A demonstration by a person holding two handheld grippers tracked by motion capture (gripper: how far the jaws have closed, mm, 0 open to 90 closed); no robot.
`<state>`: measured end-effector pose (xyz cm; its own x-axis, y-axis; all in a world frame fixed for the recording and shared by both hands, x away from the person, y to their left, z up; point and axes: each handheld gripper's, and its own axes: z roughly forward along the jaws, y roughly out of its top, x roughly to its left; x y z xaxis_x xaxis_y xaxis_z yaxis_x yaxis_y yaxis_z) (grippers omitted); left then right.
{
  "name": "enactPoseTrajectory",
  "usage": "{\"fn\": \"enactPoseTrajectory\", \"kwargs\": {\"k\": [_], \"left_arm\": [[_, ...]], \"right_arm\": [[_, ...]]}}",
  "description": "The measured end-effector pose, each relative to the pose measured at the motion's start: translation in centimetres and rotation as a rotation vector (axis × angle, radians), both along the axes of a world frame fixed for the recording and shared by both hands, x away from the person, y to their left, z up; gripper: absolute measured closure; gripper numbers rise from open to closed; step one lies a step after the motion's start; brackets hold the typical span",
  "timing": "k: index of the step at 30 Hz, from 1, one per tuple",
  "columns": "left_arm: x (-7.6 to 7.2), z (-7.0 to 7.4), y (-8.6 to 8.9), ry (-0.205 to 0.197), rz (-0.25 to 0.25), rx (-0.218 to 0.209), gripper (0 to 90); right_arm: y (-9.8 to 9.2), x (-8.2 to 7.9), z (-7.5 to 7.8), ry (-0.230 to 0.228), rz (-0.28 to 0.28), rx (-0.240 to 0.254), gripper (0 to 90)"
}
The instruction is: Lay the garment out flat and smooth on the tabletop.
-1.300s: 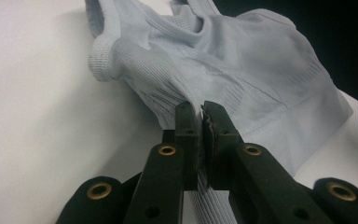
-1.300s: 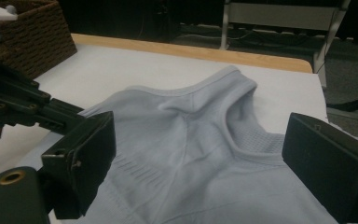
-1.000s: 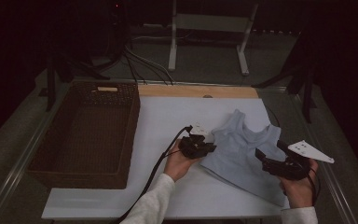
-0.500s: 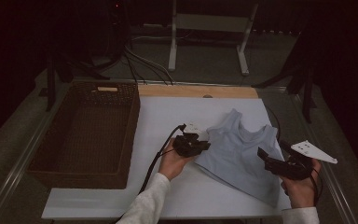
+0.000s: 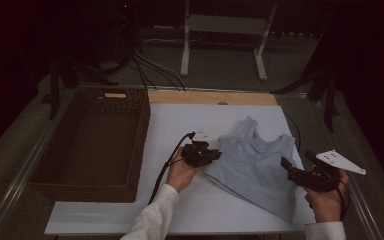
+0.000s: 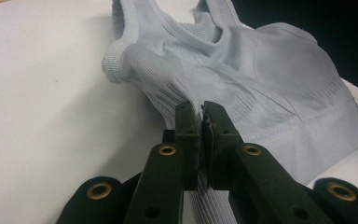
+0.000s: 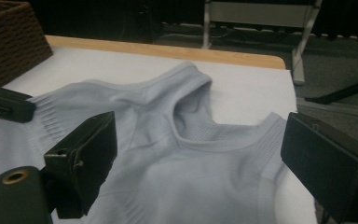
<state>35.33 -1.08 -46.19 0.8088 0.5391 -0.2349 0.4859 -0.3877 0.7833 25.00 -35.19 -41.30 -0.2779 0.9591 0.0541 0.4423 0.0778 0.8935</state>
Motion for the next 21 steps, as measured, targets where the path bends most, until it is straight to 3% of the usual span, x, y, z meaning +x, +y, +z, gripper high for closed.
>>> {"fn": "enactPoseTrajectory", "kwargs": {"k": [7,11,14,21], "left_arm": [[0.1,0.1,0.9,-0.003,0.016,0.004,86.2],[0.1,0.2,1.2,-0.004,0.029,0.002,86.2],[0.2,0.2,1.4,-0.003,0.032,0.001,86.2],[0.2,0.2,1.9,-0.005,0.043,0.004,86.2]], "right_arm": [[-0.3,0.2,0.2,0.02,-0.014,-0.024,16.5],[-0.4,0.4,-0.2,0.045,-0.004,-0.025,21.4],[-0.6,0.6,-0.6,0.062,-0.004,0.001,24.1],[-0.4,0.7,-1.7,0.09,-0.015,-0.014,27.4]]}}
